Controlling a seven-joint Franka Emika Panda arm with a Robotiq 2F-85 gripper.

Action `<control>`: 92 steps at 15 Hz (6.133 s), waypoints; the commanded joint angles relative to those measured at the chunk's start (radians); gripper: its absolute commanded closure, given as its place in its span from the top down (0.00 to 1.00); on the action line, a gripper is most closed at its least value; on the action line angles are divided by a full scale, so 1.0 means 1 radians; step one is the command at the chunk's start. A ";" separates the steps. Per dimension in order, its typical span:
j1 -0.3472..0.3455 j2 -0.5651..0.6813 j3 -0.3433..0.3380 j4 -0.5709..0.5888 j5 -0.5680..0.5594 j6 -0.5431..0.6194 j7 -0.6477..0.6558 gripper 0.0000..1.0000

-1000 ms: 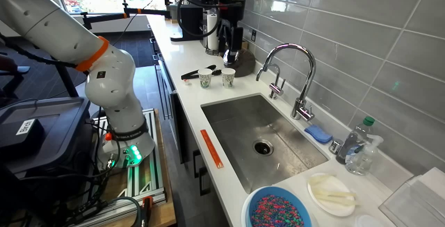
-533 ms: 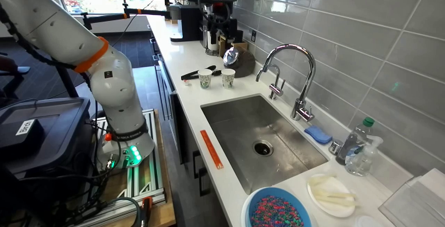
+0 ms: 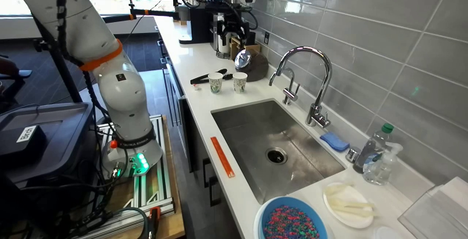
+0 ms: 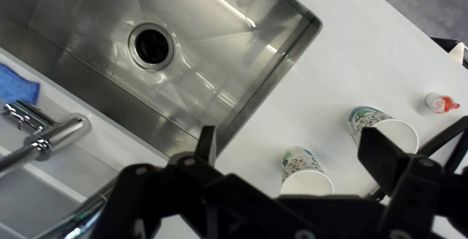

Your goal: Pick up the cup on the right and put it upside down

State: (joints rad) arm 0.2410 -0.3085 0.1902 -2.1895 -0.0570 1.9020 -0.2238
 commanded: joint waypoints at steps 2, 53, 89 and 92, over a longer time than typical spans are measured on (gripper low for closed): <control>0.015 0.074 0.021 0.050 0.000 0.005 -0.040 1.00; 0.162 0.511 0.118 -0.054 -0.200 0.579 0.526 1.00; 0.148 0.416 0.090 -0.245 0.046 0.368 0.709 1.00; 0.146 0.408 0.095 -0.255 0.062 0.363 0.698 1.00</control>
State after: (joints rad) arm 0.4016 0.1336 0.2662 -2.4146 -0.0309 2.2814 0.4844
